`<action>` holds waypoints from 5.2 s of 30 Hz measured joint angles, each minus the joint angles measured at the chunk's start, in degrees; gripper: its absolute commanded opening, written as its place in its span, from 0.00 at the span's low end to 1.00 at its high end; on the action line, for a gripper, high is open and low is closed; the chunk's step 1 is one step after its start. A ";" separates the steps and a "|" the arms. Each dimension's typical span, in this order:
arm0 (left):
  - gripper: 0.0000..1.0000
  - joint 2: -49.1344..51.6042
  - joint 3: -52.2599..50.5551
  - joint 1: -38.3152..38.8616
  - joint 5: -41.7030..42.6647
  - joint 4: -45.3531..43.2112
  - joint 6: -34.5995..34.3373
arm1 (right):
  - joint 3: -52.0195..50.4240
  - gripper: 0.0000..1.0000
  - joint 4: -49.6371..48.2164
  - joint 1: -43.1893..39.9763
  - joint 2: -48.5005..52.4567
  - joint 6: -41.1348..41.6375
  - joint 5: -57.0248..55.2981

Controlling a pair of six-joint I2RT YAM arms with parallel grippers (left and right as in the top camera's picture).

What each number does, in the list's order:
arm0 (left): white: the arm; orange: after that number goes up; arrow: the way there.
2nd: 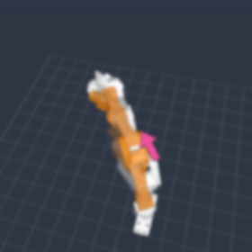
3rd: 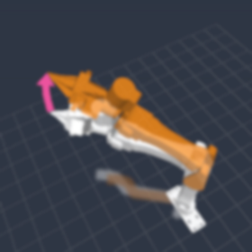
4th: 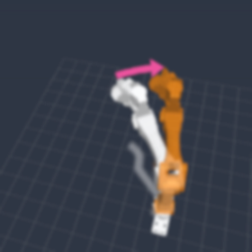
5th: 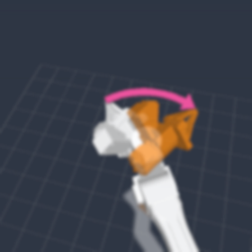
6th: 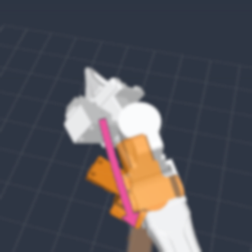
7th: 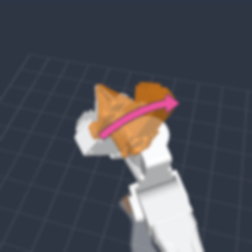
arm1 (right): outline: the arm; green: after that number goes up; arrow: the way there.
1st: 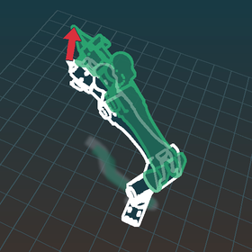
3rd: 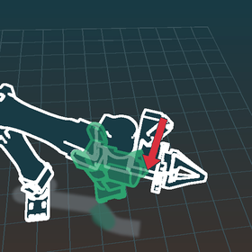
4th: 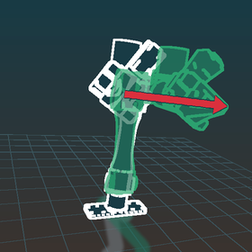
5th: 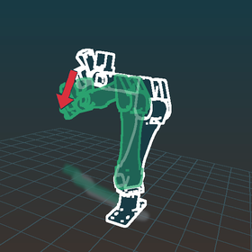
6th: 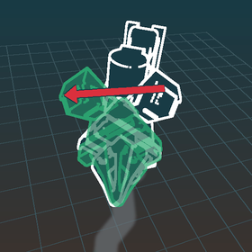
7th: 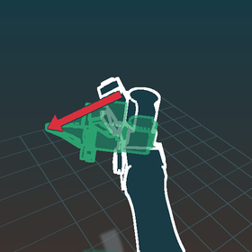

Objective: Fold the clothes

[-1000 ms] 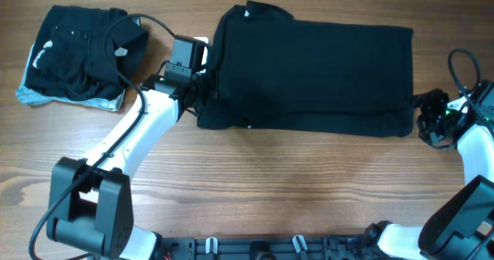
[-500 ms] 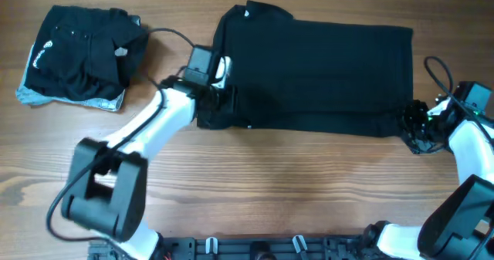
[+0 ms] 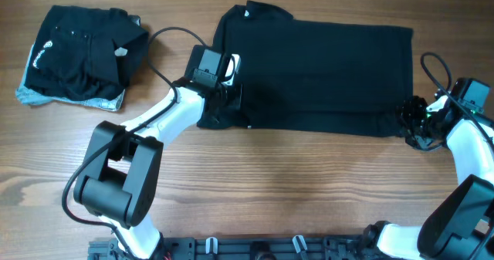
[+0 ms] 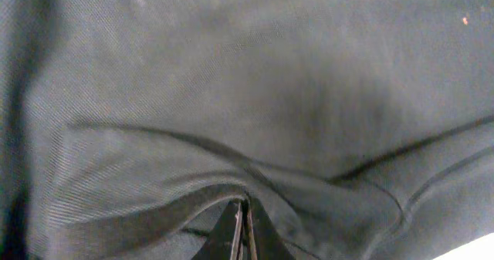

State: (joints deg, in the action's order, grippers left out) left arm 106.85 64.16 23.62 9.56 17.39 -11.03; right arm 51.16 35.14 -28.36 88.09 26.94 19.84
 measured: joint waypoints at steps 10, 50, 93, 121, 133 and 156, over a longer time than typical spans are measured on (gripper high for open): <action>0.63 0.07 2.19 -2.14 -5.25 -2.82 -0.04 | 0.00 0.67 -0.46 0.00 -0.02 0.00 0.00; 0.63 2.89 14.62 -3.93 -8.44 14.91 -1.29 | 0.00 0.67 -2.99 0.00 0.00 -0.04 0.00; 0.06 1.09 1.79 -20.39 -13.64 25.92 -10.82 | -12.15 0.27 -2.64 12.35 -0.15 -7.85 -1.60; 0.59 -15.26 2.36 -23.69 -12.70 36.83 -9.05 | -1.90 0.88 15.93 5.38 -3.72 -5.97 -10.43; 0.59 -15.23 2.34 -23.69 -10.54 34.34 -8.98 | -1.86 0.87 2.49 4.96 -3.58 -31.30 27.08; 0.24 -4.70 -7.98 -14.73 -10.58 15.98 -9.53 | -1.81 0.92 14.51 1.90 -3.58 -4.72 12.76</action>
State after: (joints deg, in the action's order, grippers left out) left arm 102.15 56.18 8.88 -1.02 33.36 -20.56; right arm 49.34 49.65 -26.46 84.51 22.22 32.60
